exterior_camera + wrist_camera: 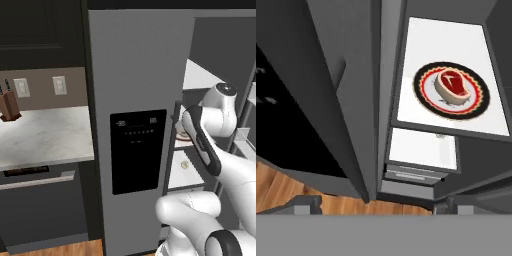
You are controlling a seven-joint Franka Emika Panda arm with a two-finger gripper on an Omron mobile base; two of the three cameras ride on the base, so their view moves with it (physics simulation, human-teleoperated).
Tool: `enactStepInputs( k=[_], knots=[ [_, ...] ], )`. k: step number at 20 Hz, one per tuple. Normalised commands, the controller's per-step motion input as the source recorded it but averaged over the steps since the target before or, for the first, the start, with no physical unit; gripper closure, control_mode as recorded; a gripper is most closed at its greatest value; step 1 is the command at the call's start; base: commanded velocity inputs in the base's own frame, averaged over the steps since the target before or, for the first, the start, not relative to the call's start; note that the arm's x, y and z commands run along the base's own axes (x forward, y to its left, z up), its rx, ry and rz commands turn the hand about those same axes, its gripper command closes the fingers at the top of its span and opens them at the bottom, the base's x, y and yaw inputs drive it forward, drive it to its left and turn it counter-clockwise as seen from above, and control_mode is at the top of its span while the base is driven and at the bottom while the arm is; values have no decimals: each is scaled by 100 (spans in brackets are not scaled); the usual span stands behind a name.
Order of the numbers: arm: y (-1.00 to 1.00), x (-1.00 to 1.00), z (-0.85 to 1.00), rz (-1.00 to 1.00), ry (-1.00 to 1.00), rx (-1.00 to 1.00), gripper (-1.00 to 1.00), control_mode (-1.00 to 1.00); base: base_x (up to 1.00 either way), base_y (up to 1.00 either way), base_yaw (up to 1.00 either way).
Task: Transport the steak from the fridge to the microwave and turn on the microwave.
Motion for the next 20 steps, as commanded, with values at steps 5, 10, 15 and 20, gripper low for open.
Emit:
enactStepInputs(
  k=[5, 10, 15, 20],
  knots=[
    [-53, 20, -14, 3, -2, 0, -100, -100, 0, 0, 0],
    [-34, 41, -7, 0, 0, 0, -100, -100, 0, 0, 0],
    [-29, 51, -9, 0, 0, 0, -100, -100, 0, 0, 0],
    [-24, 46, -24, 0, 3, 0, -100, -100, 0, 0, 0]
  ],
)
